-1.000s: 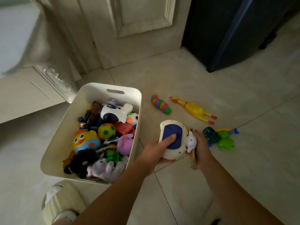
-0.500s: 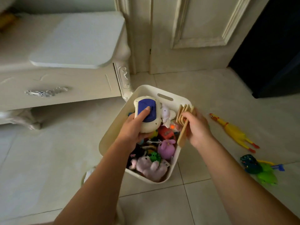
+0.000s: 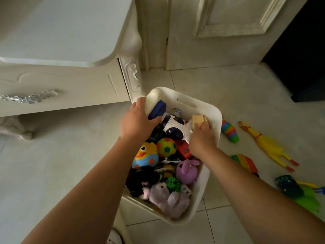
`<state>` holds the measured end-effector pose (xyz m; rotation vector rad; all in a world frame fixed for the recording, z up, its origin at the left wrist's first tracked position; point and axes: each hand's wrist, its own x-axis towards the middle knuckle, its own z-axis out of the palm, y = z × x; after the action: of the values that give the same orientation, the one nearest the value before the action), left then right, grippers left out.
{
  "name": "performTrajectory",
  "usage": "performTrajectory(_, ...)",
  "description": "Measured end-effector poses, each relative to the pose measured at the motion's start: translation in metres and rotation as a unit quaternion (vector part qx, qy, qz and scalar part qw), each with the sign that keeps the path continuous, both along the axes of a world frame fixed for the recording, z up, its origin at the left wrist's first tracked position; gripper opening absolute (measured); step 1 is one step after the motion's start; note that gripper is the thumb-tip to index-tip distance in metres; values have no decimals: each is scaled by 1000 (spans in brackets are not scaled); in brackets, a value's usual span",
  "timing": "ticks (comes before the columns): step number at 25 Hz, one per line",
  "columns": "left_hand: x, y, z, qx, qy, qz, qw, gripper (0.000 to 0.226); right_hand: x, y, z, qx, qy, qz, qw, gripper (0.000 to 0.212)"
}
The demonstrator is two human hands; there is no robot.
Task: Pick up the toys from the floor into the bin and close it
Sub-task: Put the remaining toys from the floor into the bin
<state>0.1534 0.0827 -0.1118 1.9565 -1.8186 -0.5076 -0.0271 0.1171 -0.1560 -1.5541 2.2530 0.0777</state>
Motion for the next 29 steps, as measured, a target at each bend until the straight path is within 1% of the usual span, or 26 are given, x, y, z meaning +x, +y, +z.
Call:
performTrajectory(2,-3,-9,-3,-41,-49,-32,997,65,2,4,-8,-3,9,2,1000,57)
performTrajectory(4,-9,-10,-11,-32,-70,-64,995,66,2,5,-9,-24,2,-6,1000,54)
performTrajectory(5,-10,-9,-16,-17,-60,-65,996,67,3,6,-9,-49,13,12,999,53)
performTrajectory(7,-11,-3,-25,20,3,-26,999,68,3,8,-13,-112,40,91,989,55)
performTrajectory(8,-9,0,-29,33,36,0,999,69,3,7,-15,-117,32,131,984,59)
performTrajectory(9,-8,1,-31,40,56,15,998,70,4,4,-15,-106,15,148,983,66)
performTrajectory(11,-7,0,-33,49,69,14,996,72,5,-6,-15,-82,-1,132,988,76)
performTrajectory(12,-7,1,-32,54,70,15,996,72,5,-10,-15,-80,15,116,990,76)
performTrajectory(14,-6,5,-26,58,71,41,995,70,9,-12,-12,-67,51,91,992,69)
performTrajectory(15,-5,9,-23,64,73,59,994,70,11,-11,-13,-66,53,83,993,66)
performTrajectory(17,-2,19,-24,74,102,94,988,67,8,-10,-16,-56,39,78,995,60)
performTrajectory(18,1,24,-25,81,133,110,982,64,3,-11,-13,-47,24,82,995,57)
performTrajectory(19,4,28,-24,87,176,120,973,60,-2,-13,-7,-52,-5,83,995,52)
performTrajectory(20,7,29,-22,89,229,122,962,53,-8,-16,0,-76,-48,69,993,47)
performTrajectory(22,7,29,-16,95,357,103,924,31,-17,-16,20,-138,-170,19,975,41)
performTrajectory(23,3,30,-10,116,406,89,902,20,-19,-13,30,-133,-257,-6,957,41)
performTrajectory(24,-3,31,-5,162,432,69,884,16,-18,-8,39,-102,-355,-27,929,42)
performTrajectory(25,-11,31,-1,224,437,43,870,15,-17,-1,44,-71,-426,-42,901,44)
performTrajectory(26,-20,34,0,290,410,0,865,14,-16,6,46,-46,-439,-41,897,46)
performTrajectory(27,-29,37,-5,340,334,-64,877,17,-17,12,45,-27,-397,-26,917,47)
performTrajectory(28,-37,41,-13,352,220,-139,899,29,-18,17,41,-7,-321,0,947,51)
performTrajectory(29,-44,46,-23,319,93,-182,925,44,-17,21,37,5,-244,35,969,53)
